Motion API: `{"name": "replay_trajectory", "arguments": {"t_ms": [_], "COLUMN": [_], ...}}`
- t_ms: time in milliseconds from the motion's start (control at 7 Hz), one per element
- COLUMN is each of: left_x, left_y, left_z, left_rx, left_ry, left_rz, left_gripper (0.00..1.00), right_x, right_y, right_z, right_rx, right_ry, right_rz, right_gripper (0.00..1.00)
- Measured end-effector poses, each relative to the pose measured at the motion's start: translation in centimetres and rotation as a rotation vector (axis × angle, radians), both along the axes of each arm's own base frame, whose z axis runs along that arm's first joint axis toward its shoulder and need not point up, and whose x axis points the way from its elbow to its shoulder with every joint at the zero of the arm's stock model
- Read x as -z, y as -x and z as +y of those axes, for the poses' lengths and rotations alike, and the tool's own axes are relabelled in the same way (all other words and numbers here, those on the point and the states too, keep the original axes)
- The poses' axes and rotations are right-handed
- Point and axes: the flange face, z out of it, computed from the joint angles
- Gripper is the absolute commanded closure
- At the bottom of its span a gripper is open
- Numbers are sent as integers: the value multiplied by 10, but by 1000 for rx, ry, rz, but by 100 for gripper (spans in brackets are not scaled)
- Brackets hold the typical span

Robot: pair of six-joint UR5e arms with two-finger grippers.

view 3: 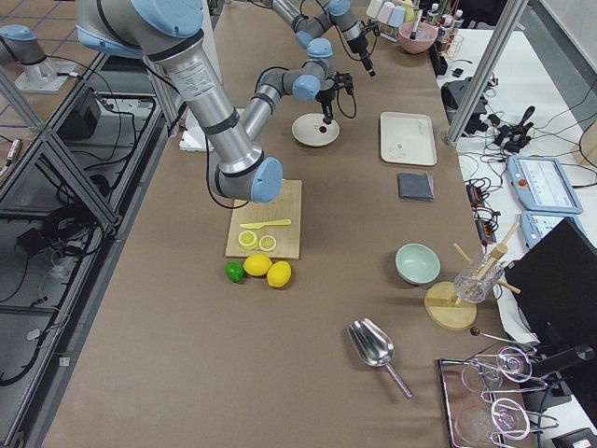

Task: Place red cherry on plate
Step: 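Carry the cherries with the right gripper over the white plate while the left arm retracts, then open the right gripper to drop the cherries onto the plate and lift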

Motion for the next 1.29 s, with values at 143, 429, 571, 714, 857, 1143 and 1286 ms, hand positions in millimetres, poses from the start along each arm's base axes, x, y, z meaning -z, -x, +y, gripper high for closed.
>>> {"name": "replay_trajectory", "arguments": {"t_ms": [143, 429, 571, 714, 857, 1143, 1286], "left_x": [-8, -17, -22, -25, -28, -33, -41], "left_y": [11, 30, 34, 34, 34, 33, 35], "left_z": [-8, -20, -24, -25, -26, -24, -20], "left_rx": [11, 7, -13, -28, -34, -45, -72], "left_ry": [3, 16, 6, -3, -6, -3, 8], "left_rz": [-16, -27, -49, -66, -74, -78, -80], "left_gripper": [2, 2, 2, 2, 2, 2, 2], "right_x": [-13, -28, -20, -12, -11, -13, -7], "right_y": [30, 76, 86, 91, 95, 94, 76], "right_z": [7, 31, 40, 48, 54, 53, 39], "right_rx": [-5, -19, -22, -23, -18, -30, -44], "right_ry": [-20, -43, -37, -28, -22, -17, -1], "right_rz": [-6, -18, -35, -51, -55, -43, -30], "right_gripper": [100, 100, 100, 44, 1, 0, 0]}}
